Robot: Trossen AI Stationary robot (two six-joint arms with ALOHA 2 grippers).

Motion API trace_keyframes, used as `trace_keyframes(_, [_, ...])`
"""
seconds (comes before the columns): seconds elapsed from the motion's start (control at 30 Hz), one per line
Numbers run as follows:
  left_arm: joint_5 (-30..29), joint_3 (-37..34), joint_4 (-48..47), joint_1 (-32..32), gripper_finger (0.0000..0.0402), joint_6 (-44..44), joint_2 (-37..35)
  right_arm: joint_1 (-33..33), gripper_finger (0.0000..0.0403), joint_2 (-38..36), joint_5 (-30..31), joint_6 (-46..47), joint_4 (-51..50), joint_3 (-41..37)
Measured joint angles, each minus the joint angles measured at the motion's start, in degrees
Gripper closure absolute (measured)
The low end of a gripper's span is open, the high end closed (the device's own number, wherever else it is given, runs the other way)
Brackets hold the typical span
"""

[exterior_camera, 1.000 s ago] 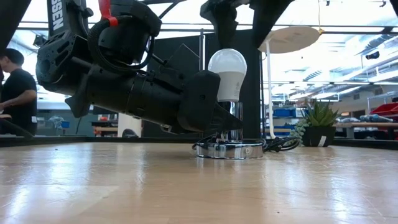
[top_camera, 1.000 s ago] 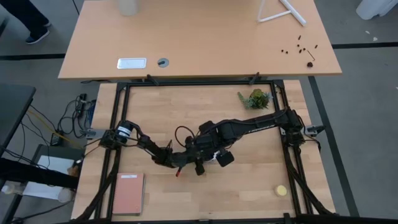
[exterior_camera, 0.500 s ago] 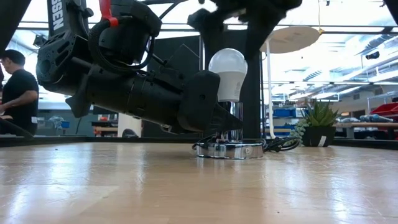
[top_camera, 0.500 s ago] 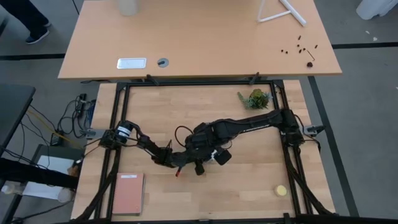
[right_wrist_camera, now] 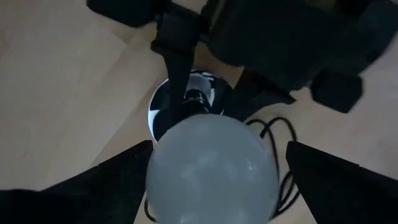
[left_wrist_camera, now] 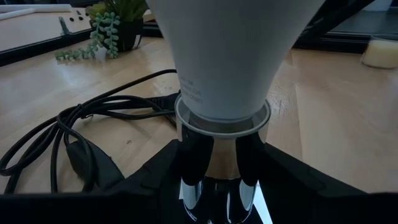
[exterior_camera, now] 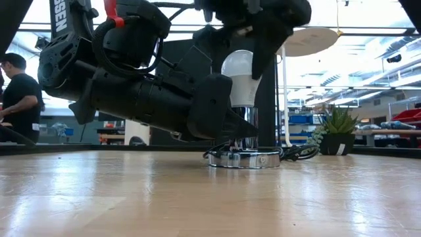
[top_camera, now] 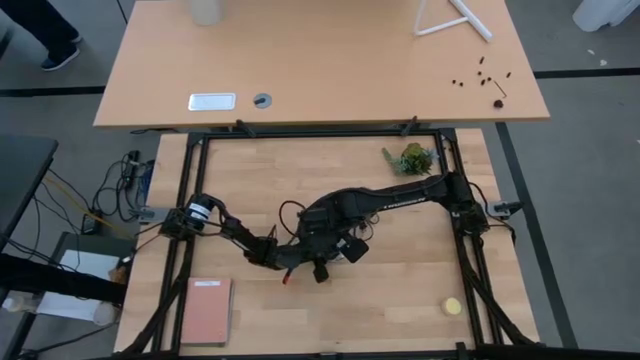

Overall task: Screw lightbulb
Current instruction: Insert the lightbulb into the silver lamp

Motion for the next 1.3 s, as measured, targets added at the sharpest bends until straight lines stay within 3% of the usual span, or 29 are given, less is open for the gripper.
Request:
trace_keyframes(0.37, [-0.2, 0.0, 0.0, 0.0, 0.0218, 0.0, 0.0, 0.2, 0.0054, 0.0, -0.6, -0.4, 4.5, -2.7])
trace_keyframes(0.87, [-0.3, 0.0, 0.0, 0.0, 0.0217, -0.1, 0.0, 0.4, 0.0135, 0.0, -0.7, 0.9, 6.8, -5.7])
trace_keyframes(1.03, [-0.3, 0.0, 0.0, 0.0, 0.0217, -0.2, 0.0, 0.4, 0.0145, 0.0, 0.5, 4.7, 6.4, -5.7])
trace_keyframes(1.3, [-0.3, 0.0, 0.0, 0.0, 0.0217, -0.3, 0.0, 0.1, 0.0129, 0.0, 2.1, 18.6, 5.3, -5.7])
